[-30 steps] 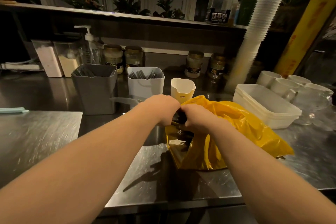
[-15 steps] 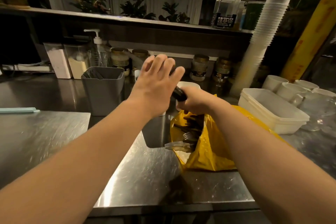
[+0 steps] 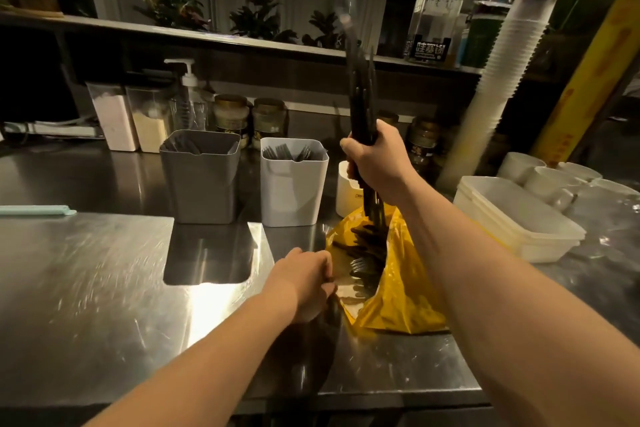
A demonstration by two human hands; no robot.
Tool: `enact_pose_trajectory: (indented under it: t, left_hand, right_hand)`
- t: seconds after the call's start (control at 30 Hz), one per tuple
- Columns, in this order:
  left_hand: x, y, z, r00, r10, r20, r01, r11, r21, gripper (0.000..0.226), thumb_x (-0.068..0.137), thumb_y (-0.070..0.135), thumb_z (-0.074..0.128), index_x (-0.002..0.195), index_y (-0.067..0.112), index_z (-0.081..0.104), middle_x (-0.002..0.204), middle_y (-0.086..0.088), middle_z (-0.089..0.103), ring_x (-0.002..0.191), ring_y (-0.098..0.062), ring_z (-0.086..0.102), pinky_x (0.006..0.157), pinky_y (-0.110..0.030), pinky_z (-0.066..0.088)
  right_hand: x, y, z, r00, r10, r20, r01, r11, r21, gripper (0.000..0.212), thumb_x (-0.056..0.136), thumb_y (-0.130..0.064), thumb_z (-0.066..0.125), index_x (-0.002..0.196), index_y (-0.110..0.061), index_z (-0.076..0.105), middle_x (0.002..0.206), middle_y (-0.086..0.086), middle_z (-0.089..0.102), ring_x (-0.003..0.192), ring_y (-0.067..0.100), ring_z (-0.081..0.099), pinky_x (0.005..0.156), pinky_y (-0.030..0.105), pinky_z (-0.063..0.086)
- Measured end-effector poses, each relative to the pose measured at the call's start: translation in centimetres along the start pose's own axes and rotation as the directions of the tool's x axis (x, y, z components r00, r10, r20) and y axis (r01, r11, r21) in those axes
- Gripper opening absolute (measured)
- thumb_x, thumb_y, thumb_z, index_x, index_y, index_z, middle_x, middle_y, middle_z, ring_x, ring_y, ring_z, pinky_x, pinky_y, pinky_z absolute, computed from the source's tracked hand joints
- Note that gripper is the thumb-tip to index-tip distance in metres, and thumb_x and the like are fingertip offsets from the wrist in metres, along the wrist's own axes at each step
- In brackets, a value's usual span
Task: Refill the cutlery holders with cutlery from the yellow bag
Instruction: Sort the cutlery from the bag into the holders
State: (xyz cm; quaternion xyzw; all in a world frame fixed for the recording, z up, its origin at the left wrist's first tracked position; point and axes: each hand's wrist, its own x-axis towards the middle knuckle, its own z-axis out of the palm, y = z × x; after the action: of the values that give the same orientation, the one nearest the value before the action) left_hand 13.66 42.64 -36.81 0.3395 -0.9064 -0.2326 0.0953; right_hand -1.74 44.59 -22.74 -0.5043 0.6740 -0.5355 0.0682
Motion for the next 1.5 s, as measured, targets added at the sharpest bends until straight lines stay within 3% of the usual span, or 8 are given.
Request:
enact_pose_trajectory:
  t: [0.13,0.27,0.37,0.47,0.73,0.9,1.33,1.5]
  left_hand:
    - [-0.2,-1.1,-1.2,0.992,-0.113,-0.048,0.072,0.849,-0.524,0.010,0.091,0.024,0.073,0.094,0.025,0.063,0.094,0.004,0.069,0.093,-0.016,0.066,0.086,-0.032,0.056]
    - [-0.4,-1.7,-2.6,0.961,-0.263,-0.081,0.055,0.472,-0.880,0.011,0.095,0.016,0.067,0.106,0.015,0.069,0.102,-0.007,0.074,0.101,-0.027,0.071,0.092,-0.043,0.059]
    - [0.1,-0.6,-3.7,0.942,-0.324,-0.089,-0.052,0.122,-0.991,0.013,0.103,0.013,0.052,0.112,0.009,0.060,0.106,-0.011,0.076,0.102,-0.028,0.073,0.096,-0.050,0.056]
    - [1.1,1.0,-4.9,0.933,-0.330,-0.141,-0.167,-0.053,-0.984,0.013,0.108,0.017,0.043,0.116,0.016,0.052,0.105,-0.010,0.076,0.100,-0.028,0.074,0.092,-0.052,0.057]
    - [3.7,5.5,-3.1,0.923,-0.306,-0.234,-0.210,0.112,-0.971,0.014,0.109,0.022,0.041,0.112,0.025,0.054,0.097,-0.010,0.063,0.098,-0.032,0.064,0.094,-0.047,0.057]
    - [4.1,6.7,-1.5,0.939,-0.224,-0.262,-0.226,0.176,-0.958,0.019,0.110,0.021,0.036,0.105,0.031,0.052,0.109,-0.001,0.065,0.101,-0.018,0.065,0.068,-0.021,0.055]
    - [5.4,8.7,0.4,0.839,-0.383,-0.387,-0.279,0.308,-0.910,0.016,0.111,0.034,0.029,0.108,0.027,0.044,0.101,0.001,0.060,0.097,-0.019,0.063,0.086,-0.035,0.055]
    - [4.4,9.2,2.5,0.911,-0.160,-0.380,-0.298,0.382,-0.875,0.032,0.103,0.055,0.033,0.130,0.042,0.045,0.122,0.008,0.063,0.112,-0.010,0.063,0.098,-0.043,0.055]
  right_hand:
    - [-0.5,0.8,-0.4,0.997,0.050,-0.052,-0.036,0.971,0.238,0.008,0.094,-0.011,0.065,0.094,-0.004,0.059,0.069,0.007,0.059,0.059,0.018,0.062,0.061,0.040,0.058]
    - [-0.9,1.3,-0.8,0.991,0.110,-0.082,-0.069,0.917,0.394,0.011,0.094,-0.009,0.063,0.100,0.000,0.060,0.075,0.007,0.057,0.061,0.014,0.061,0.059,0.030,0.057]
    - [-0.8,1.2,-0.9,0.993,0.073,-0.090,-0.033,0.925,0.378,0.012,0.094,-0.010,0.064,0.100,0.000,0.060,0.075,0.007,0.058,0.063,0.017,0.062,0.062,0.032,0.058]
    - [-1.3,1.1,-0.3,0.998,0.018,-0.067,0.002,0.956,0.294,0.008,0.095,-0.011,0.064,0.098,-0.004,0.060,0.072,0.005,0.060,0.062,0.016,0.064,0.063,0.034,0.059]
    - [-3.5,2.7,1.0,0.994,0.032,-0.105,-0.005,0.969,0.248,0.009,0.095,-0.014,0.066,0.091,-0.008,0.063,0.071,0.008,0.062,0.065,0.020,0.066,0.063,0.037,0.060]
    - [-4.0,3.3,1.2,0.985,0.107,-0.133,-0.058,0.943,0.328,0.008,0.093,-0.017,0.069,0.090,-0.015,0.062,0.075,0.003,0.062,0.072,0.018,0.065,0.068,0.037,0.061]
    - [-4.7,3.6,2.6,0.970,0.161,-0.184,-0.076,0.914,0.398,0.019,0.094,-0.035,0.064,0.082,-0.021,0.061,0.074,-0.005,0.063,0.063,0.001,0.063,0.057,0.012,0.049]
    - [-4.8,5.3,0.6,0.917,0.324,-0.233,-0.141,0.809,0.570,0.034,0.092,-0.044,0.064,0.095,-0.010,0.064,0.081,0.003,0.065,0.074,0.012,0.066,0.064,0.020,0.055]
